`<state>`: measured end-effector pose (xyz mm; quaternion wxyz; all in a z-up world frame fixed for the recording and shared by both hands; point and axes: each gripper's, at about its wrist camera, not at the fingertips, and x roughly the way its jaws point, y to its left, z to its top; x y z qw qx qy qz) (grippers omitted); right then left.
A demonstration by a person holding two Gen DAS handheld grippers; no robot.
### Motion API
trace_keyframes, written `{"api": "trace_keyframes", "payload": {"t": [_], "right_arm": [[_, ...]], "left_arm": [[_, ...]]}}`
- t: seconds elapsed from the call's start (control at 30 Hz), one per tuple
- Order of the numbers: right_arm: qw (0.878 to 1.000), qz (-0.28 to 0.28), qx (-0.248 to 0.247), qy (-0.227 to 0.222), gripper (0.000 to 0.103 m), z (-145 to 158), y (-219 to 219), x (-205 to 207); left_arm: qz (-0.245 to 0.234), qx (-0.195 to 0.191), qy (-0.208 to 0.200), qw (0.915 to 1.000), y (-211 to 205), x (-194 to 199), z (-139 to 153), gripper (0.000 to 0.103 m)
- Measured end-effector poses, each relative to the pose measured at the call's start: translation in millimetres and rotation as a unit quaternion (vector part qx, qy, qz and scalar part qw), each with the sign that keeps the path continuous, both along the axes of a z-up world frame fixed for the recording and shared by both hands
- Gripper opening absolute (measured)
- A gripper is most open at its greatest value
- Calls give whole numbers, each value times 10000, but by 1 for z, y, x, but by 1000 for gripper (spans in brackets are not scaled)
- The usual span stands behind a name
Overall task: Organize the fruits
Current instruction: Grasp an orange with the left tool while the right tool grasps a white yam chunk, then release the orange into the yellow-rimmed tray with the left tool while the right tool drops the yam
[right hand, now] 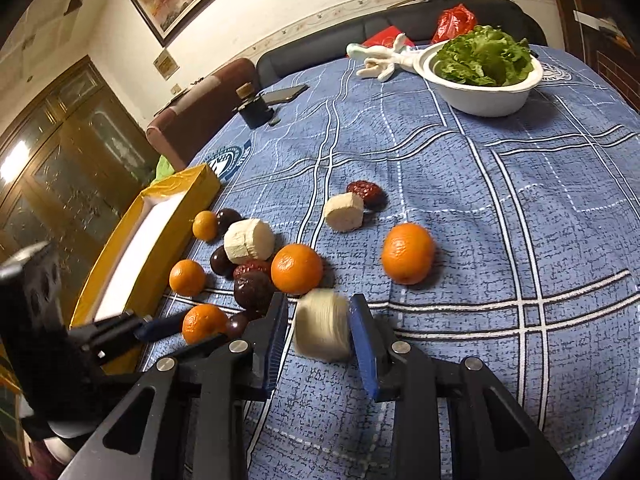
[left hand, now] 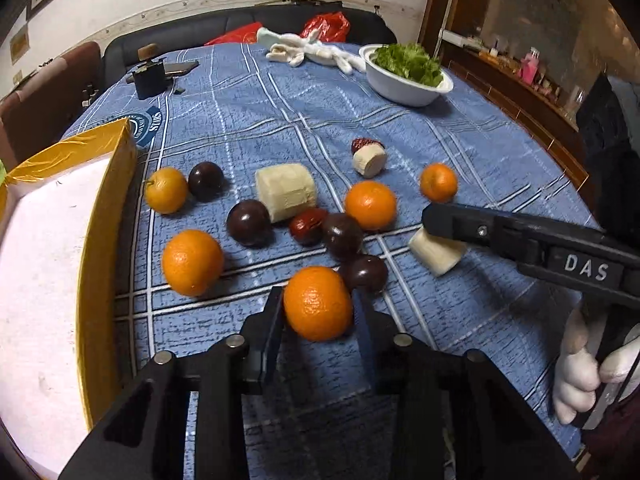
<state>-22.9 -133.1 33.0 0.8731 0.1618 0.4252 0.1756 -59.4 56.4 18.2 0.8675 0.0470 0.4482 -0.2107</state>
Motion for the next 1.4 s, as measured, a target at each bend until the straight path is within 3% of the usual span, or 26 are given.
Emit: {"api": "trace_keyframes", "payload": {"t": [0.1,0.27,0.4,0.47,0.73,0.87,0.97,1.0,1.07,1.1,1.27,1.4], "right_arm": [[10000,-73,-19,-49,34,2,-2,-1],[9999,-78,-31,-70,21,2,-2,-4],[9998,-16,28,-205,21,9,-3,-8],[9992,-205,18,-345,33,17,-12,-15],[9988,-251,-398,-117,36,13,-14,-22],[9983,-126,-564,-61,56,8,1,-13],[9970,-33,-769,2,56,2,13,-8],[9968,8,-792,67,55,-1,16,-6],[9959,48,-895,153,37,-6,22,-4],[9957,77,-915,123,35,-5,24,-5],[9953,42,-962,39,35,11,35,-16],[9959,419,-792,-132,35,34,65,-25]], "left_arm": [[144,-104,-49,9998,5,-1,2,31],[579,-513,-284,9966,32,-8,20,31],[969,-778,-535,9908,64,-20,41,31],[1188,-921,-675,9863,84,-27,52,31],[1795,-1140,-995,9721,145,-47,68,31],[2078,-1116,-1042,9662,167,-53,68,31],[2321,-1030,-1041,9616,184,-55,65,32],[2414,-1018,-992,9600,191,-56,62,32],[2558,-1003,-878,9575,201,-55,55,32],[2641,-979,-802,9562,207,-54,51,32],[2971,-792,-557,9499,226,-51,36,32],[3258,-696,-417,9420,242,-50,26,32]]}}
